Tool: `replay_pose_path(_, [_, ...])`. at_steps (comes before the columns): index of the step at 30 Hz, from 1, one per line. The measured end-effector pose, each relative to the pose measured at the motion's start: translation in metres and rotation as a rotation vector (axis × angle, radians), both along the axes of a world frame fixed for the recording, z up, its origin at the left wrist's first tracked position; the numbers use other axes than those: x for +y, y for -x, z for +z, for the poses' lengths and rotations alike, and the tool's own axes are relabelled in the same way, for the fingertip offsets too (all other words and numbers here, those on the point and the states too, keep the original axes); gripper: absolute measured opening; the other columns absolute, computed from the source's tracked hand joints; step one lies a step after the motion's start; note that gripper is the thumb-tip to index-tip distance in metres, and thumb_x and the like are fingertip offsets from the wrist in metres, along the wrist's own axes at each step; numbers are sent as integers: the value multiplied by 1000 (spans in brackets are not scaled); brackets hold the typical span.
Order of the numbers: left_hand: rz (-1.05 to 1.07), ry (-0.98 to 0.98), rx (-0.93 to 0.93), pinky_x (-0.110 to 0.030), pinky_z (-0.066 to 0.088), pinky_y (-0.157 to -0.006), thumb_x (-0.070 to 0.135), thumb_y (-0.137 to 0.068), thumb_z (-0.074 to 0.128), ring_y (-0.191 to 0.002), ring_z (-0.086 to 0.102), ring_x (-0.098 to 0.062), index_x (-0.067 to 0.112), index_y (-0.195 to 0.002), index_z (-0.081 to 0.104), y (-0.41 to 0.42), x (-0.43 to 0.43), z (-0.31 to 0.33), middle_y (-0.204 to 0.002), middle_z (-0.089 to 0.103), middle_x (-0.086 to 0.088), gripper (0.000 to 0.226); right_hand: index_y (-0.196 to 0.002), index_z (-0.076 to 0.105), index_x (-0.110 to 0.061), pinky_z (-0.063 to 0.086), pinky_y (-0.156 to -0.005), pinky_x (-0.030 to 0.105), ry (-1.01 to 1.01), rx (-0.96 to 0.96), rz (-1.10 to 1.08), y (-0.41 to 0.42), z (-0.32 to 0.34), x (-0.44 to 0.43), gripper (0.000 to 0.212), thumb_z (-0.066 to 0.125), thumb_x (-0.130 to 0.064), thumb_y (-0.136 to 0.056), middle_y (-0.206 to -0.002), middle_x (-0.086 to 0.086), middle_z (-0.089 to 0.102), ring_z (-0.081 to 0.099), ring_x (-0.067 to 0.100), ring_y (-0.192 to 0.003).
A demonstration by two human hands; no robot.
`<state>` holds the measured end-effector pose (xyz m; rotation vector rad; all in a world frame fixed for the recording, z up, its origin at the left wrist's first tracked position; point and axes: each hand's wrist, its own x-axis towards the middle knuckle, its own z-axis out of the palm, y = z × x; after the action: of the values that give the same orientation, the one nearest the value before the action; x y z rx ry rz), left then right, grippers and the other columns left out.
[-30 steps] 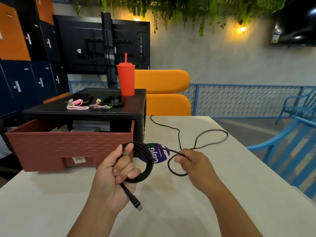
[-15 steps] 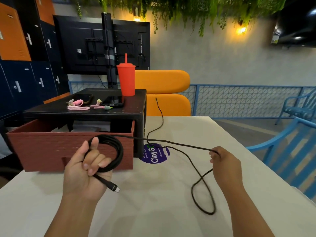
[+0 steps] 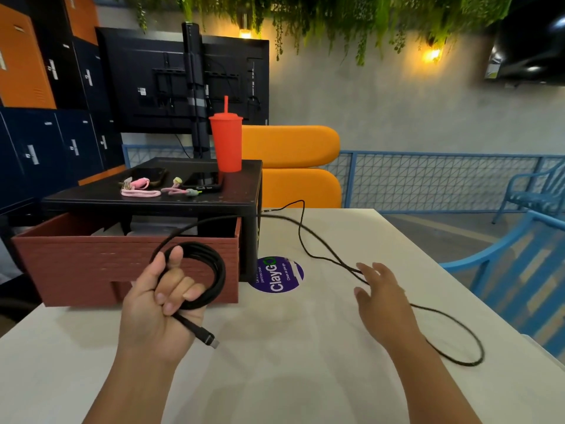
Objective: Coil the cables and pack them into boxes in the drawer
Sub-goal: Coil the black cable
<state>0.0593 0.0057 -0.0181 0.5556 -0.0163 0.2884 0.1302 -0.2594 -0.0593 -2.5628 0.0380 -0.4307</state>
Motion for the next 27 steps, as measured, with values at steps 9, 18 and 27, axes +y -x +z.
replay_pose_path(9, [-160, -160, 9, -17, 34, -34, 27, -42, 85, -26, 27, -4, 10, -69, 72, 0, -20, -4, -33, 27, 7, 35, -146, 13, -34, 21, -98, 19, -127, -500, 251, 31, 24, 53, 62, 45, -36, -92, -149, -2, 23, 24, 11, -132])
replay_pose_path(18, [-392, -739, 140, -22, 31, -38, 19, -71, 64, -34, 19, -7, 1, -75, 69, 17, -47, -4, -41, 21, 5, 19, -142, 16, -30, 26, -103, 53, 212, -859, 233, 40, 28, 67, 58, 40, -29, -89, -148, 9, 20, 22, 33, -134])
replay_pose_path(27, [-378, -519, 76, -20, 32, -36, 22, -60, 77, -31, 21, -5, 0, -75, 69, 12, -42, -4, -40, 22, 8, 28, -91, 57, -29, 23, -103, 49, 206, -554, 255, 30, 17, 67, 15, 45, -23, -86, -96, -6, 63, 54, 22, -109])
